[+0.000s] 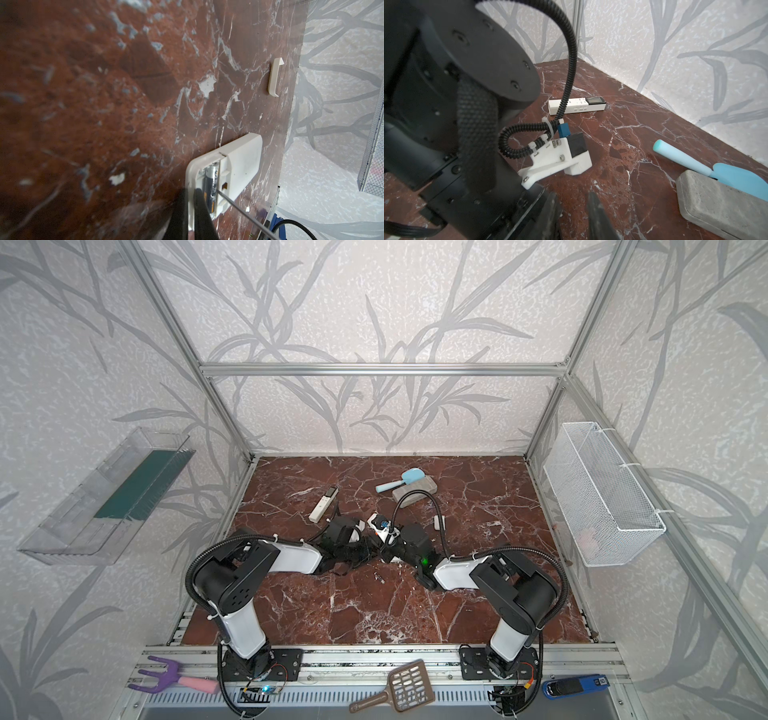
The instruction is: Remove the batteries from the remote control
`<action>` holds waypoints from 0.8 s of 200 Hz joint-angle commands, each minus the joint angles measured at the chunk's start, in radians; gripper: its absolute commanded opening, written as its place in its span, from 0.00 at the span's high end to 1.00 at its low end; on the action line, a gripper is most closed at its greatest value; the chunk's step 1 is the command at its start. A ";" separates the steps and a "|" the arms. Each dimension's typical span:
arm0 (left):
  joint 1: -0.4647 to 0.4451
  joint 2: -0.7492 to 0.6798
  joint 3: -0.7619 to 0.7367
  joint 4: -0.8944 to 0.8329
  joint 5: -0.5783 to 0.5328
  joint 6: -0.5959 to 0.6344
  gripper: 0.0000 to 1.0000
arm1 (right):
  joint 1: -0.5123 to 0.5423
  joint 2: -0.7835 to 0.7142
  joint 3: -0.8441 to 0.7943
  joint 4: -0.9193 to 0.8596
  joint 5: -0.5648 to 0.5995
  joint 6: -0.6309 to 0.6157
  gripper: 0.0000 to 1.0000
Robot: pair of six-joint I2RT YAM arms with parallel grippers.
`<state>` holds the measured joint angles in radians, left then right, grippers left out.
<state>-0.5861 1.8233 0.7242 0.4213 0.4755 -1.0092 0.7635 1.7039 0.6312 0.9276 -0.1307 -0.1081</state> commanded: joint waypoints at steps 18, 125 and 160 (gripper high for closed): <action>-0.018 0.049 -0.042 -0.042 -0.008 -0.032 0.91 | -0.004 0.052 -0.051 0.096 0.041 0.109 1.00; -0.017 0.055 -0.040 -0.029 -0.006 -0.037 0.91 | -0.013 0.071 -0.103 0.267 0.141 0.226 1.00; -0.018 0.047 -0.036 -0.044 -0.008 -0.031 0.91 | -0.013 0.097 -0.116 0.321 0.150 0.255 1.00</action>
<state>-0.5896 1.8355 0.7116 0.4721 0.4786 -1.0325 0.7521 1.7699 0.5365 1.1908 -0.0017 0.1047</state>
